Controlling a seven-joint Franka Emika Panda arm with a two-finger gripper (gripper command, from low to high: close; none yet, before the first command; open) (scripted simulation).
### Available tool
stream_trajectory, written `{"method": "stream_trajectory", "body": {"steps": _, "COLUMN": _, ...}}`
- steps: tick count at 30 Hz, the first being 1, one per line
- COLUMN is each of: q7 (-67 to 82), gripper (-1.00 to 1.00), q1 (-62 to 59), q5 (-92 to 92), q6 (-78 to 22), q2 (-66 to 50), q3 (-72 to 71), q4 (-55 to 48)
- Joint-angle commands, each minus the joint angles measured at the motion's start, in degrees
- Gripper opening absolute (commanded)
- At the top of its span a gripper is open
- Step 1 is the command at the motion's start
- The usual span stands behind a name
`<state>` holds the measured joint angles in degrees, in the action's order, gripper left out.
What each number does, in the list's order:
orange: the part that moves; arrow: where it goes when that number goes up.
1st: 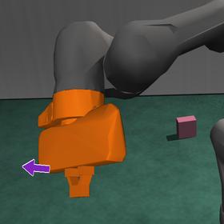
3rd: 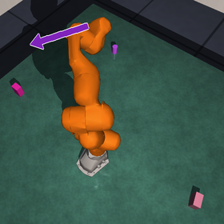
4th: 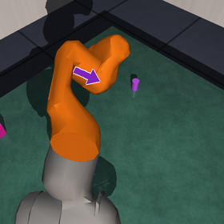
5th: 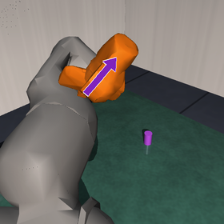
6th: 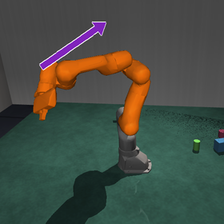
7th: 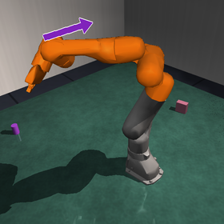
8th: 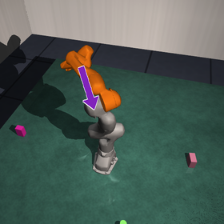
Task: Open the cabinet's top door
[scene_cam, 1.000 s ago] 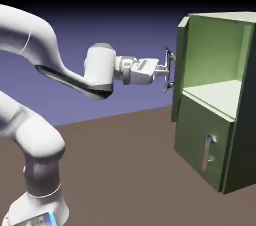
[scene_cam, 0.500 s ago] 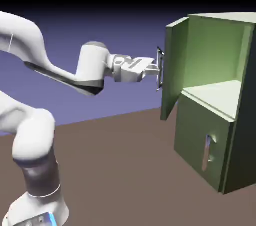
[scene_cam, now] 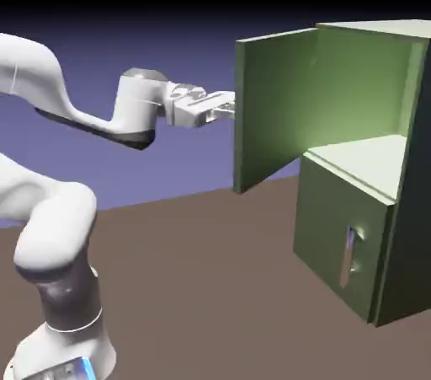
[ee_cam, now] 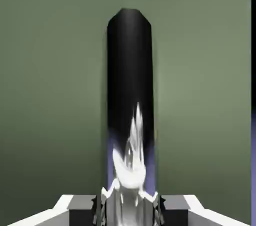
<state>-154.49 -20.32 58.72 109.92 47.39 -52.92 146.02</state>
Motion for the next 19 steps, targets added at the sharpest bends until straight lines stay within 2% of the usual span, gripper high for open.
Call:
{"method": "stream_trajectory", "body": {"steps": 1, "q7": 0.2, "gripper": -1.0, "q1": -0.9, "q5": -1.6, "q6": -2.6, "q2": -0.7, "q3": -1.9, "q4": -1.5}}
{"method": "stream_trajectory", "body": {"steps": 10, "q7": 1.7, "gripper": -1.0, "q1": -15.3, "q5": -12.4, "q6": -22.7, "q2": -4.9, "q3": -20.4, "q4": -17.7}}
{"method": "stream_trajectory", "body": {"steps": 18, "q7": 4.7, "gripper": -1.0, "q1": -31.4, "q5": -19.8, "q6": -35.0, "q2": -2.1, "q3": -34.1, "q4": -32.5}}
{"method": "stream_trajectory", "body": {"steps": 19, "q7": 4.7, "gripper": 1.0, "q1": -31.4, "q5": -19.8, "q6": -35.0, "q2": -2.1, "q3": -34.1, "q4": -32.5}}
